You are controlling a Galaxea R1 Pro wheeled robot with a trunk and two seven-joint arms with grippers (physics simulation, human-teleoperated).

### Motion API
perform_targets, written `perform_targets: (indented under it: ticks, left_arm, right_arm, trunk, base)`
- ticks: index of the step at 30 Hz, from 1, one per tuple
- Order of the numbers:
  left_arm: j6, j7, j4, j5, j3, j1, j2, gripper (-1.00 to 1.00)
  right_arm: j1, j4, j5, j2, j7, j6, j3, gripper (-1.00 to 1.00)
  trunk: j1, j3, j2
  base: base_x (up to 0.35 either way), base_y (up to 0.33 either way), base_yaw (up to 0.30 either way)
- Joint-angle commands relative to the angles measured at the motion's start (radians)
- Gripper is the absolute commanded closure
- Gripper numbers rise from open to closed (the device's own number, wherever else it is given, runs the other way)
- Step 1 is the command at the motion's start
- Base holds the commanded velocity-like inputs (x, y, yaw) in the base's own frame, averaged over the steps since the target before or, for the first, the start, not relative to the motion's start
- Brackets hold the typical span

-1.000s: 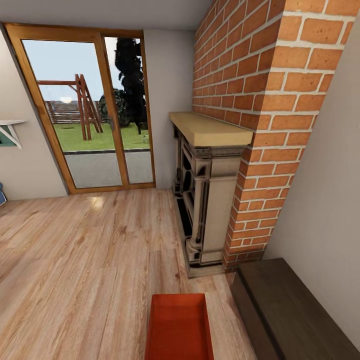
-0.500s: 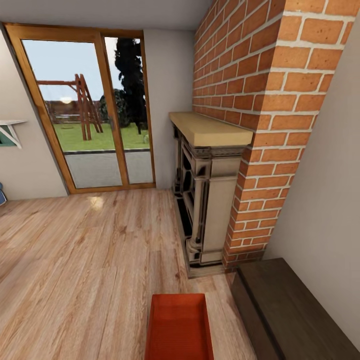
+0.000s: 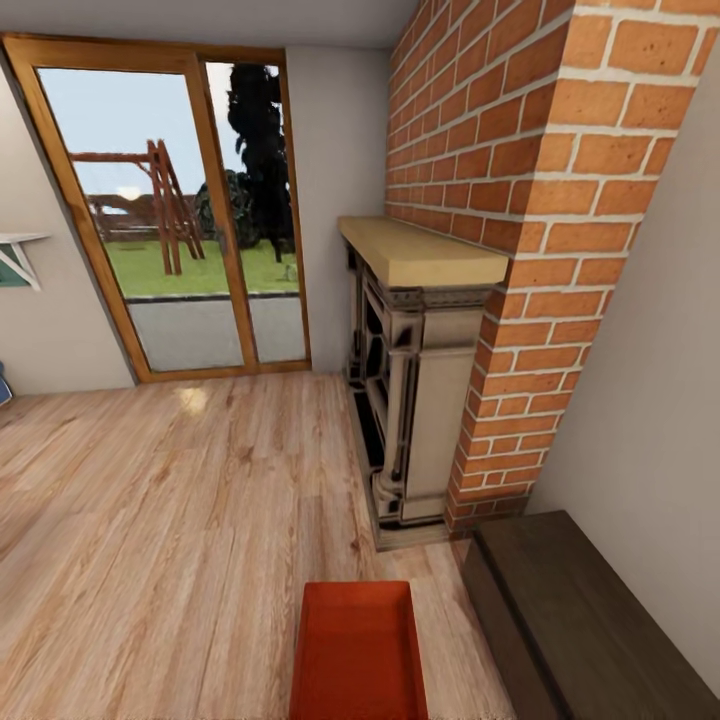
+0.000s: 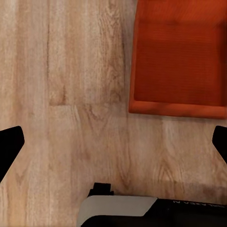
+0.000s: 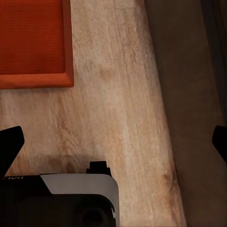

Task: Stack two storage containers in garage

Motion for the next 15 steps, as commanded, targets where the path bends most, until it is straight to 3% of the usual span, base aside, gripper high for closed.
perform_targets:
  ticks: [1, 15]
  left_arm:
    - [-0.003, 0.001, -0.002, 0.003, 0.002, -0.001, -0.001, -1.0]
    - [-0.002, 0.009, -0.011, 0.004, 0.004, -0.001, 0.004, -1.0]
  right_arm:
    - [-0.001, 0.001, 0.003, 0.0, -0.002, -0.003, -0.002, -1.0]
    - [-0.001, 0.001, 0.003, 0.0, -0.002, -0.003, -0.002, -1.0]
  trunk:
    - [0.004, -0.007, -0.009]
    - [0.058, -0.073, -0.107]
  base:
    - [0.0, 0.0, 0.0]
    - [0.0, 0.0, 0.0]
